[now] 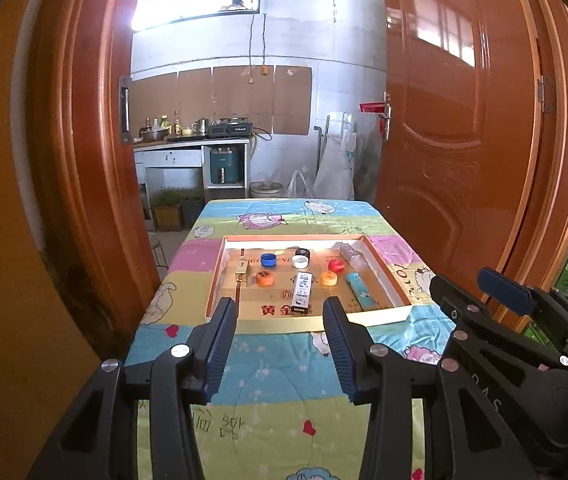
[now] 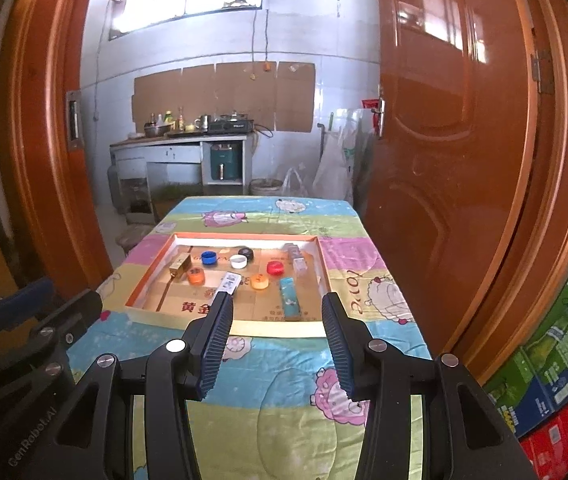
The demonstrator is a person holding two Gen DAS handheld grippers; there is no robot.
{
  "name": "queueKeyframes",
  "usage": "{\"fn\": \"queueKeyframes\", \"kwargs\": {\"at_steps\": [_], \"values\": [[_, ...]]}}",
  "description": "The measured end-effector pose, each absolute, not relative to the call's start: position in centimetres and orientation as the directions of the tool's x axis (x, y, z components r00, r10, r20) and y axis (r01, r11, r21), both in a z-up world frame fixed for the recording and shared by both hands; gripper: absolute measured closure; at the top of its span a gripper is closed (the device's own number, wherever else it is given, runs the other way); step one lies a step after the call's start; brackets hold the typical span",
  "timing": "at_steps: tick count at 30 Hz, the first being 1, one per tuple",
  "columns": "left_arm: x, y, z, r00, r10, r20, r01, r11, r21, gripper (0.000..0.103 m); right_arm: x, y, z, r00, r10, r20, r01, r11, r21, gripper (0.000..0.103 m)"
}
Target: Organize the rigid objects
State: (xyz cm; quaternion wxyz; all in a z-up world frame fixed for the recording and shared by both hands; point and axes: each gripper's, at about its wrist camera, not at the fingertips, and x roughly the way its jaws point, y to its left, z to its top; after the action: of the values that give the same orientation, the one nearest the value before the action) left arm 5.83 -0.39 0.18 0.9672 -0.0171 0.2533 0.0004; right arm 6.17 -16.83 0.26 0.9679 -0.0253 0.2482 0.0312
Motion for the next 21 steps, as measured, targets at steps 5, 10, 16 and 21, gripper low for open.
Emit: {"fn": "queueKeyframes", "kwargs": {"at_steps": [5, 10, 16, 21], "values": [[4.7, -0.4, 0.4, 0.879, 0.002, -0.476, -0.019, 0.999, -0.032, 0.058, 4.7, -16.9, 0.8, 0.884, 0.047, -0.464, -0.069, 0.997, -0.032, 0.055], [3.9, -0.8, 0.6, 0.881, -0.003, -0.474, -0.009, 1.0, -0.023, 0.058, 3.6, -16.9, 1.0, 0.886, 0.049, -0.461, -0.074, 0.997, -0.036, 0.055], [3.0, -0.8, 0.5, 0.871, -0.001, -0.492, -0.007, 1.0, -0.015, 0.058, 2.5, -17.1, 1.2, 0.888, 0.044, -0.458, -0.07, 0.997, -0.04, 0.055], [2.3, -0.8, 0.6, 0.87, 0.004, -0.492, -0.01, 1.0, -0.011, 0.058, 2.0, -17.1, 1.3, 0.888, 0.052, -0.457, -0.077, 0.996, -0.036, 0.055]]}}
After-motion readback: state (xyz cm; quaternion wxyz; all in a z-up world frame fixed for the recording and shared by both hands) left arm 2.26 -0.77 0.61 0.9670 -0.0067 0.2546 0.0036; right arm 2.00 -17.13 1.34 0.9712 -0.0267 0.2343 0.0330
